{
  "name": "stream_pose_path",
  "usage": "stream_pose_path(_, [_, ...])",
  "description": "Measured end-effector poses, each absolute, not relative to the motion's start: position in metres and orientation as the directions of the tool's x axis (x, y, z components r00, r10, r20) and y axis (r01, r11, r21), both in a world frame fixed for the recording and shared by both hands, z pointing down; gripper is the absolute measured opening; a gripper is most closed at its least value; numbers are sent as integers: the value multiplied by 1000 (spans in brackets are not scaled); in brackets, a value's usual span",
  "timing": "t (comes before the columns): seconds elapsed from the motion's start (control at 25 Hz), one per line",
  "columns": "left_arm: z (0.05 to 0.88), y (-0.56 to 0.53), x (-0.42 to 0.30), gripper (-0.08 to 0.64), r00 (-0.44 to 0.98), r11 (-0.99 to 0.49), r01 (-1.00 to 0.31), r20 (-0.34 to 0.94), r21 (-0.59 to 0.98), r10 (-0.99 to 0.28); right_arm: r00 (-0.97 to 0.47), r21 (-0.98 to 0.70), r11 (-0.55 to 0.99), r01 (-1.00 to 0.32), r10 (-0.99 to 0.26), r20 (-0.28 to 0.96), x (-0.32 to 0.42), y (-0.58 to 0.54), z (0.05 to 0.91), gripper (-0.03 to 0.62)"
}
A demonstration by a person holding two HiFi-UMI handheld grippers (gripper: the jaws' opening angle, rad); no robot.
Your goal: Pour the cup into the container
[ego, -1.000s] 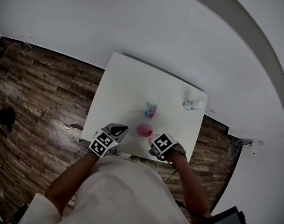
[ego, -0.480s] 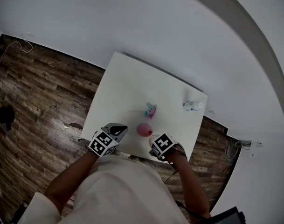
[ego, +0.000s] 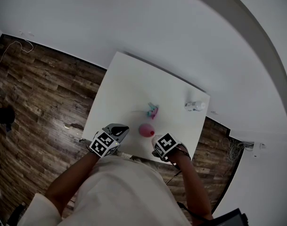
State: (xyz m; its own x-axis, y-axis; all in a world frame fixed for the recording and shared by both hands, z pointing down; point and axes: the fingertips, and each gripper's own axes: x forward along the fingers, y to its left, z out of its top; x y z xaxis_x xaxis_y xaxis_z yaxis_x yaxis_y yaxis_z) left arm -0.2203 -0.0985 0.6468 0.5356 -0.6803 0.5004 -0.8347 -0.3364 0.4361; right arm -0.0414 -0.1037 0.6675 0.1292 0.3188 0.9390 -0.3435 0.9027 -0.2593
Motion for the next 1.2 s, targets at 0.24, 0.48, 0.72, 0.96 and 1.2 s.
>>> stream_pose_path(0.24, [647,-98,-221,11,535,-334,-835,503,436,-679,136,-264,902,-341,325,936,-41,-104,665,364])
stream_pose_path(0.48, [650,-96,-219,11,535,-332,-835,506,438,-677,144,-271,902,-335,333,932,-40,-102,663,364])
stream_pose_path(0.72, [650,-96,-219,11,535,-333,-836,506,437,-677,154,-272,904,-331,336,929,-39,-102,660,364])
stream_pose_path(0.96, [650,-96,-221,11,534,-332,-836,506,437,-677,158,-275,904,-328,339,928,-41,-102,657,364])
stream_pose_path(1.2, [651,-95,-221,11,534,-331,-836,508,437,-676,163,-273,906,-324,338,927,-42,-102,654,364])
